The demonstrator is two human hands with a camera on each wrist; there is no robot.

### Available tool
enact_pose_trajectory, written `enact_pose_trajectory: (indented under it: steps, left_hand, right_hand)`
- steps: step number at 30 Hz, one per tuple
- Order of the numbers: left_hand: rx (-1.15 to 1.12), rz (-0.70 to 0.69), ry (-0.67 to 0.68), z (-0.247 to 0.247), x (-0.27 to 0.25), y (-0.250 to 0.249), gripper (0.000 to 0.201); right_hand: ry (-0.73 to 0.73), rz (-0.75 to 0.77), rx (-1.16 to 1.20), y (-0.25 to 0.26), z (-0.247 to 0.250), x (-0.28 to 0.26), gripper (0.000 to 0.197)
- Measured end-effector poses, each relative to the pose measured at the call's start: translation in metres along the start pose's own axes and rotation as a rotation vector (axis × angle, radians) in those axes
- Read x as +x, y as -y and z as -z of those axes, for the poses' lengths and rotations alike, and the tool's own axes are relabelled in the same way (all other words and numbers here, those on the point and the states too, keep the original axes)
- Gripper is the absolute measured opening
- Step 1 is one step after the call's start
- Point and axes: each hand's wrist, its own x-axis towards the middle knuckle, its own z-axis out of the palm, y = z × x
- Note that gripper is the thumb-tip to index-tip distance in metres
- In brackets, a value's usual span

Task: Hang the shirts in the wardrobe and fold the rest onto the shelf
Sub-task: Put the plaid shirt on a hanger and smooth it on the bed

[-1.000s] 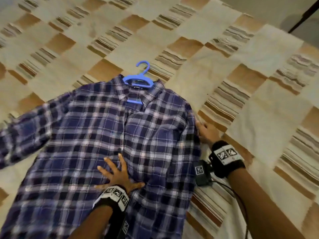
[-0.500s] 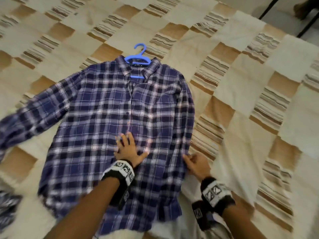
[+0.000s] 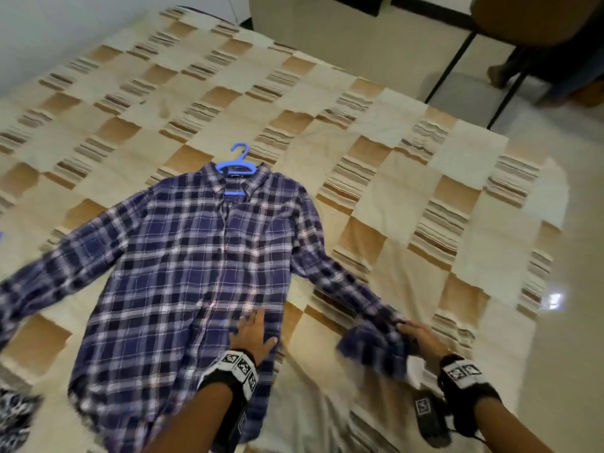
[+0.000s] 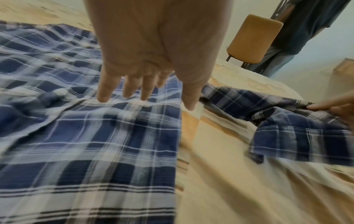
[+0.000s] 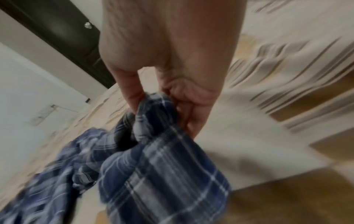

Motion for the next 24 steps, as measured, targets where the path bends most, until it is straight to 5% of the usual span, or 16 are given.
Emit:
enact_pose_trajectory:
  steps: [5, 7, 9, 16, 20, 24]
  left_hand:
    - [-0.023, -0.081, 0.083, -0.017, 0.002, -0.049, 0.082]
    - [0.026, -0.125, 0.09, -0.02, 0.001, -0.06, 0.075]
    - [0.015, -0.137, 0.093, -0.017, 0.001, -0.068, 0.068]
    - [0.128, -0.148, 0.103, -0.003, 0.025, -0.078, 0.047]
    - [0.17, -0.149, 0.082, -0.009, 0.037, -0.075, 0.044]
    - [0.155, -0.158, 0.055, -0.016, 0.042, -0.068, 0.038]
  right_hand:
    - [-0.043, 0.029, -0.381, -0.017, 0.075, 0.0, 0.015]
    - [-0.049, 0.03, -0.446, -0.007, 0.104, 0.003, 0.003]
    - [-0.159, 0.078, -0.47, 0.011, 0.136, 0.007, 0.017]
    - [-0.363, 0.101, -0.256, 0.06, 0.199, 0.034, 0.032]
    - [-0.433, -0.035, 0.106, 0.014, 0.189, 0.066, 0.051]
    - [-0.417, -0.12, 0.18, -0.03, 0.158, 0.079, 0.055]
